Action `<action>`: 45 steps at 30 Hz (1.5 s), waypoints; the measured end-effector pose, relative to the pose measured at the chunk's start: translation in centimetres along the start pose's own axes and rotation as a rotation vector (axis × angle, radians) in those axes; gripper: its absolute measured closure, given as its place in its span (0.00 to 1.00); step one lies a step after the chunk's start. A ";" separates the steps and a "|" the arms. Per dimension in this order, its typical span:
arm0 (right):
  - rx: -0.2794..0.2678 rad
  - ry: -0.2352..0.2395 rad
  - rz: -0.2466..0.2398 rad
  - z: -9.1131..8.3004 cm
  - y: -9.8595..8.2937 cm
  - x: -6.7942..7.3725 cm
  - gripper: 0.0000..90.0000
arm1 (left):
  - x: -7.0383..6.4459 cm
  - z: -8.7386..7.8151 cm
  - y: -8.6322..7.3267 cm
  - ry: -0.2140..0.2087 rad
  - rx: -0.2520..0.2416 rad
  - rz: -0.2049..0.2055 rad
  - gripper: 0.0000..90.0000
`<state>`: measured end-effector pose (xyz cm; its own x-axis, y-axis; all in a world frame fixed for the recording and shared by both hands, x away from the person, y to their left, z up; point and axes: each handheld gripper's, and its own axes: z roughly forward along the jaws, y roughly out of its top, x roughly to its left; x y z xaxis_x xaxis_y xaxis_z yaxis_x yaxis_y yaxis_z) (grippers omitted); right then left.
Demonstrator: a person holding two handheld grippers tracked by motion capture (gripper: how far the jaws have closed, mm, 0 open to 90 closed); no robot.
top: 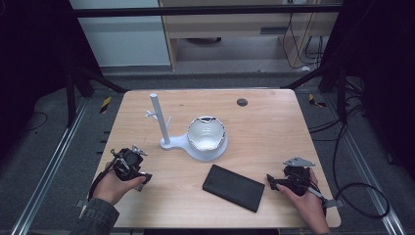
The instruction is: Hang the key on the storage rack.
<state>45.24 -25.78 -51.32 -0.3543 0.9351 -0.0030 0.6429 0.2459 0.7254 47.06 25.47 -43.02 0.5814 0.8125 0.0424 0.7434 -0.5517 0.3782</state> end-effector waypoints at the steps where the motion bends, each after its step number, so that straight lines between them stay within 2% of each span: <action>1: 0.000 0.000 0.000 0.0 0.0 0.0 0.01 | 0.2 0.2 -0.1 0.000 0.014 0.002 0.53; 3: 0.000 0.001 0.000 0.0 0.0 0.0 0.01 | 0.4 0.8 -0.5 -0.014 0.030 -0.010 0.56; 6: 0.000 0.001 -0.001 0.0 0.0 0.0 0.01 | 0.9 1.5 -1.2 -0.002 0.047 -0.028 0.55; 12: 0.002 0.004 0.002 0.0 0.0 0.0 0.01 | 1.4 1.8 -1.9 -0.004 0.045 -0.054 0.52; 15: 0.002 0.004 0.003 0.0 0.0 0.0 0.01 | 1.2 2.0 -1.9 -0.019 0.044 -0.043 0.53; 23: 0.002 0.004 0.002 0.0 0.0 0.0 0.01 | 0.9 2.7 -1.6 -0.006 0.058 -0.043 0.57; 28: 0.001 0.004 0.002 0.0 0.0 0.0 0.01 | 0.8 3.0 -1.6 -0.010 0.068 -0.035 0.62; 35: 0.002 0.004 0.004 0.0 0.0 0.0 0.01 | 0.8 3.0 -1.6 0.010 0.069 -0.023 0.71; 37: 0.001 0.004 0.002 0.0 0.0 0.0 0.01 | 0.9 3.0 -1.7 0.017 0.059 -0.026 0.77; 42: 0.002 0.004 0.003 0.0 0.0 0.0 0.01 | 0.7 2.8 -2.0 0.015 0.039 -0.032 0.83; 44: 0.002 0.004 0.003 0.0 0.0 0.0 0.01 | 0.7 2.7 -2.0 0.009 0.033 -0.025 0.93; 45: 0.001 0.004 0.004 0.0 0.0 0.0 0.01 | 0.6 2.7 -2.1 0.005 0.034 -0.024 0.94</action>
<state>45.21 -25.74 -51.30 -0.3547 0.9350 0.0026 0.6451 0.2427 0.7246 46.74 26.55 -46.28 0.5617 0.8264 0.0382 0.7679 -0.5380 0.3475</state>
